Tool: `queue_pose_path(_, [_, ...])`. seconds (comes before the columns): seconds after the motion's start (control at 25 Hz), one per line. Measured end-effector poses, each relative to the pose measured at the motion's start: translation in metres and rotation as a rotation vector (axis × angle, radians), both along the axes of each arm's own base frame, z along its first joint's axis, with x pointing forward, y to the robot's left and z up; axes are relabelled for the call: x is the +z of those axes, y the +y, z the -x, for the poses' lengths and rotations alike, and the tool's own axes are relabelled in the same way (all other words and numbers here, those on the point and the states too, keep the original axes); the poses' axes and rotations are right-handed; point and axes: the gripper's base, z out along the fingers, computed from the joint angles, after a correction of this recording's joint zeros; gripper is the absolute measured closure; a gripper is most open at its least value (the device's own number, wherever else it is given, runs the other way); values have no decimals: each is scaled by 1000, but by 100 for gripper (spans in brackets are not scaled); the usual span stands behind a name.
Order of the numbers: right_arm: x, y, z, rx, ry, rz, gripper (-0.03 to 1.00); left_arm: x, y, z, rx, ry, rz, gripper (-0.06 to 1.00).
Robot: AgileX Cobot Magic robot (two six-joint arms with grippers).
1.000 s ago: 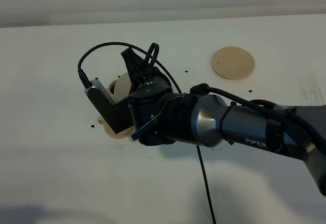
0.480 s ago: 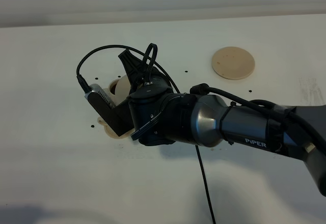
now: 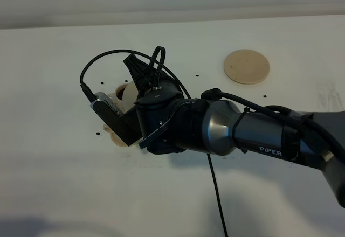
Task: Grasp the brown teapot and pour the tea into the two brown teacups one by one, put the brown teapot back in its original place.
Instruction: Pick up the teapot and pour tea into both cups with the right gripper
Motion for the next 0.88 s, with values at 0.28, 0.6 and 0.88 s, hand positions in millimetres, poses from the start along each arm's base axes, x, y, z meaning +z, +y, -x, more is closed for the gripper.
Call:
queue_pose_path(0.28, [0, 1, 0, 16, -7, 5, 88, 0, 0, 0, 0, 0, 0, 37])
queue_pose_path(0.6, [1, 1, -1, 21, -13, 9, 88, 0, 0, 0, 0, 0, 0, 37])
queue_pose_path(0.88, [8, 4, -3, 30, -37, -3, 88, 0, 0, 0, 0, 0, 0, 37])
